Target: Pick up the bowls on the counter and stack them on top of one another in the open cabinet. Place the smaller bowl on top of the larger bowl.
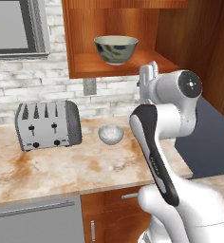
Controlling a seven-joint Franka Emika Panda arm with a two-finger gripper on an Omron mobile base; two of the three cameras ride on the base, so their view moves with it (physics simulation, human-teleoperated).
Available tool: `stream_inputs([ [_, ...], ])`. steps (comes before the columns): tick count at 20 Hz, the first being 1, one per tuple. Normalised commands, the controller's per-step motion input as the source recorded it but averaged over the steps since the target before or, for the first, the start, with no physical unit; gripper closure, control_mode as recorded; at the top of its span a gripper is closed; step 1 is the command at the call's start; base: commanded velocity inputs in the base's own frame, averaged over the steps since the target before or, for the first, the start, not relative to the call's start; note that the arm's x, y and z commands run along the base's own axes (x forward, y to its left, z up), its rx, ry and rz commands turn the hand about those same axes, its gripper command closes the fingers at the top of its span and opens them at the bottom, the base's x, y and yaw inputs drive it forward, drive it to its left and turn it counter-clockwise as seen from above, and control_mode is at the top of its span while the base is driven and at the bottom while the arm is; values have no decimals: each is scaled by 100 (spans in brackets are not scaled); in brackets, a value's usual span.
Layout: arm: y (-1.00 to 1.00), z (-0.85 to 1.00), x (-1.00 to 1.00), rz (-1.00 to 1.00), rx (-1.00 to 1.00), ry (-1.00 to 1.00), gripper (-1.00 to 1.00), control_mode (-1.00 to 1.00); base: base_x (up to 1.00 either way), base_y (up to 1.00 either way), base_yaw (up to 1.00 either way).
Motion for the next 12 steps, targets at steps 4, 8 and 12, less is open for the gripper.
stream_inputs([
  [4,-1,-34,-15,0,0,4,-100,-100,0,0,0],
  [8,0,-32,-9,0,-3,1,-100,-100,0,0,0],
  [12,0,-35,-3,0,-4,0,-100,-100,0,0,0],
])
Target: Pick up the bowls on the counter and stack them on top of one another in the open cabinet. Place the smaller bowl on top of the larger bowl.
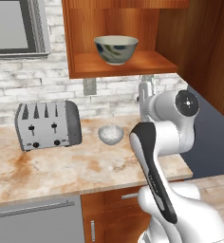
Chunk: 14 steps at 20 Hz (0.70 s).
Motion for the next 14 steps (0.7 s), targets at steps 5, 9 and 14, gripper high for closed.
stream_inputs([
  [5,0,-29,0,-1,-1,1,-100,-100,0,0,0],
  [9,0,-24,6,-3,0,0,-100,-100,0,0,0],
  [14,1,-24,12,-4,0,1,-100,-100,0,0,0],
])
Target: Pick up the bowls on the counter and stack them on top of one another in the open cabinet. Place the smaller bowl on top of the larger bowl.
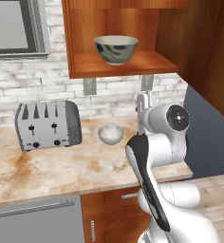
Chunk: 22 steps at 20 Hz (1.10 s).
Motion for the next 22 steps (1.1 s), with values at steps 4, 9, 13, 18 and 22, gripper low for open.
stream_inputs([
  [4,2,-25,16,-4,-1,3,-100,-100,0,0,0],
  [9,3,-21,18,-3,0,3,-100,-100,0,0,0],
  [13,10,-27,19,-1,2,1,-100,-100,0,0,0],
  [18,15,-27,20,0,1,0,-100,-100,0,0,0],
  [22,12,-23,21,-1,-2,-1,-100,-100,0,0,0],
])
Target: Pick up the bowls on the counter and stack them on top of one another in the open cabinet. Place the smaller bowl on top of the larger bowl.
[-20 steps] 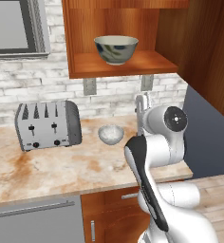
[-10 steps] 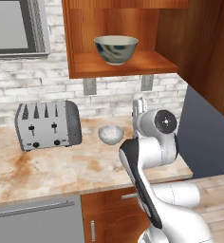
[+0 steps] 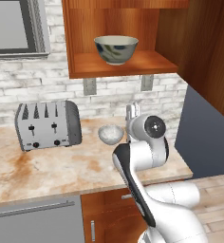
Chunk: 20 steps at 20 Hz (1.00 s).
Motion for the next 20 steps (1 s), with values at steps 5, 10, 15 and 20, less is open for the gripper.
stream_inputs([
  [5,9,-25,19,-4,-3,-1,-100,-100,0,0,0],
  [10,9,-16,26,-5,0,10,-100,-100,0,0,0],
  [15,8,-10,25,-3,-1,4,-100,-100,0,0,0],
  [20,6,-14,25,-1,-2,0,-100,-100,0,0,0],
])
